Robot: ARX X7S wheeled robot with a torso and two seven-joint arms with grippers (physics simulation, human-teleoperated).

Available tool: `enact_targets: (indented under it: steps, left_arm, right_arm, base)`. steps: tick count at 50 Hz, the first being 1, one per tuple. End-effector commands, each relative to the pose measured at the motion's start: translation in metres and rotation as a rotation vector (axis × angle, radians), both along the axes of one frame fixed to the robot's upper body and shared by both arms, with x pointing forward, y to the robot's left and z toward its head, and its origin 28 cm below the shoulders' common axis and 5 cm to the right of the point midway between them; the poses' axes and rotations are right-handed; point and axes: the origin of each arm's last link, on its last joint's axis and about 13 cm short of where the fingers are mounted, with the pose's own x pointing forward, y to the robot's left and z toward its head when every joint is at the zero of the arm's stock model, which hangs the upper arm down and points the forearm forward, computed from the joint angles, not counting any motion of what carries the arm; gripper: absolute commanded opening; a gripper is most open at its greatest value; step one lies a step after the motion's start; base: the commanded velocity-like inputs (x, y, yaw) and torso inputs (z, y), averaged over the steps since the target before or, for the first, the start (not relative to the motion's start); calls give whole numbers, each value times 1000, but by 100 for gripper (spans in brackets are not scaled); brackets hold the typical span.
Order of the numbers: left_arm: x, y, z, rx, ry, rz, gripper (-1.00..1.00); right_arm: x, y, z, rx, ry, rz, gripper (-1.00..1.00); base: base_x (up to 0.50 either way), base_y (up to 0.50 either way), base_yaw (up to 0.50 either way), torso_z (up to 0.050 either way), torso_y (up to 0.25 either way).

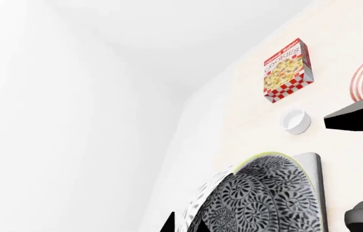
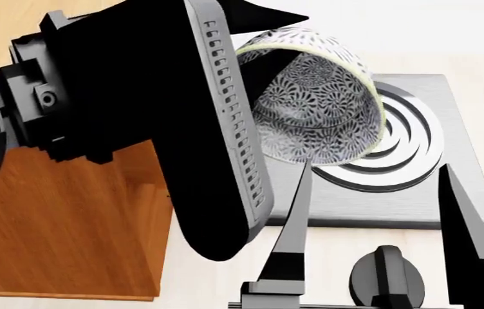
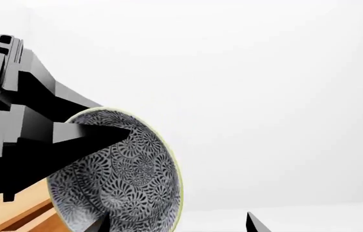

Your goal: Pick the akita bowl on the wooden cabinet and place it on the plate.

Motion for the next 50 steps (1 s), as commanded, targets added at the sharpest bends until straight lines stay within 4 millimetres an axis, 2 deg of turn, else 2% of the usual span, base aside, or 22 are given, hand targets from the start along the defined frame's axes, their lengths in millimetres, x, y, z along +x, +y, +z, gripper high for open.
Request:
enact_targets:
  steps: [1,18,37,38,50]
  left_arm:
    - [-8,1,1,-2,-29,-16,-100]
    - [-18,1,-5,2,-23,-54,-100]
    - [-19,5,-5,-8,-27,-40,-100]
    - [-19,6,-5,-10,-26,-34,-100]
    - [-19,8,-7,-13,-20,-35,-100]
  right_arm:
    - [0,0,0,-1,0,0,100]
    - [1,1,-1,-5,8,4,100]
    - [1,1,-2,12,4,21,100]
    - [1,0,-1,22,6,20,-100]
    - [1,0,-1,28,7,20,-100]
  base:
    - [0,0,0,0,0]
    - [0,0,0,0,1]
    - [0,0,0,0,0]
    - [0,0,0,0,0]
    - [0,0,0,0,1]
